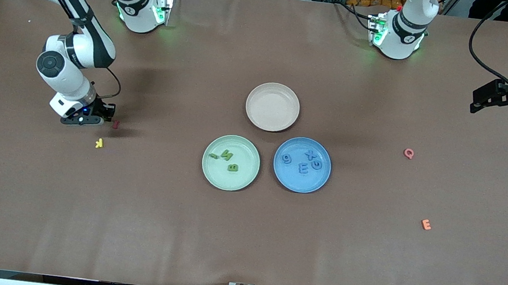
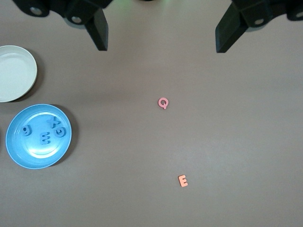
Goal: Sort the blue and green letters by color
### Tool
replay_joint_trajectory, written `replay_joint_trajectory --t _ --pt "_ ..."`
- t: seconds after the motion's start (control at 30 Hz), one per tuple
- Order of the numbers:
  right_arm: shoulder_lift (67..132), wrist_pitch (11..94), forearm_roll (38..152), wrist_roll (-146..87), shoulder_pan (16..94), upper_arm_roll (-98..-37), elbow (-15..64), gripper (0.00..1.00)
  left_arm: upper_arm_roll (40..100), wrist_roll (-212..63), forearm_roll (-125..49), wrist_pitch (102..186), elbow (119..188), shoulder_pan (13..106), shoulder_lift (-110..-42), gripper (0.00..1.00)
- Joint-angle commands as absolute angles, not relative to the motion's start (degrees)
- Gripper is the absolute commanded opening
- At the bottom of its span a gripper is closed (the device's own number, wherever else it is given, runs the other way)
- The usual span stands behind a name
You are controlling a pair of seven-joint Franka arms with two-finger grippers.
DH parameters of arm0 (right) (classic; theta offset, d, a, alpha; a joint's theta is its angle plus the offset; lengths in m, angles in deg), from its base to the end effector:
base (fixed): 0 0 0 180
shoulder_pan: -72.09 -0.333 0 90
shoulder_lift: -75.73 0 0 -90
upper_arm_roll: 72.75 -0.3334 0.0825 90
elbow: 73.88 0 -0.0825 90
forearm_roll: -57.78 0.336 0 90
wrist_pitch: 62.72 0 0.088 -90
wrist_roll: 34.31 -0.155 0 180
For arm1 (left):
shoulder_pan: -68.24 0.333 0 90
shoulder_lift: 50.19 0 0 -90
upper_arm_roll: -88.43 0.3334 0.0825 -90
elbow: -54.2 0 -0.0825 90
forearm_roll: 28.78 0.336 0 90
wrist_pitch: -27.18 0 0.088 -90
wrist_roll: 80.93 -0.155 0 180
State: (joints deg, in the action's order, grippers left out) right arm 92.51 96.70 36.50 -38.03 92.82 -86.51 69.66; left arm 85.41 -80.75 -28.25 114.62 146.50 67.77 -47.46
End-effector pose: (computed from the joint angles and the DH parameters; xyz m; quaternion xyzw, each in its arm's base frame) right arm 0.4498 -0.0391 0.1874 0.9967 0.0758 0.0011 0.0305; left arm 0.4832 -0.0286 0.5968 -0.9994 0.0287 0.0184 0.0065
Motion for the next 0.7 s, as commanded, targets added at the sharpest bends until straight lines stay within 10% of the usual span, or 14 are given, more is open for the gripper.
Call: replay_joint_trajectory --t 0.0,0.67 --pt "89.9 94.7 35.2 -38.8 93.2 -86.5 69.2 0.0 85.4 -81.8 -29.4 113.4 145.3 68.2 -47.9 1.0" --pt "85.9 69.7 53.6 -41.5 83.9 -92.6 51.7 0.0 85.4 -81.6 -29.5 113.4 145.3 68.1 -48.0 1.0"
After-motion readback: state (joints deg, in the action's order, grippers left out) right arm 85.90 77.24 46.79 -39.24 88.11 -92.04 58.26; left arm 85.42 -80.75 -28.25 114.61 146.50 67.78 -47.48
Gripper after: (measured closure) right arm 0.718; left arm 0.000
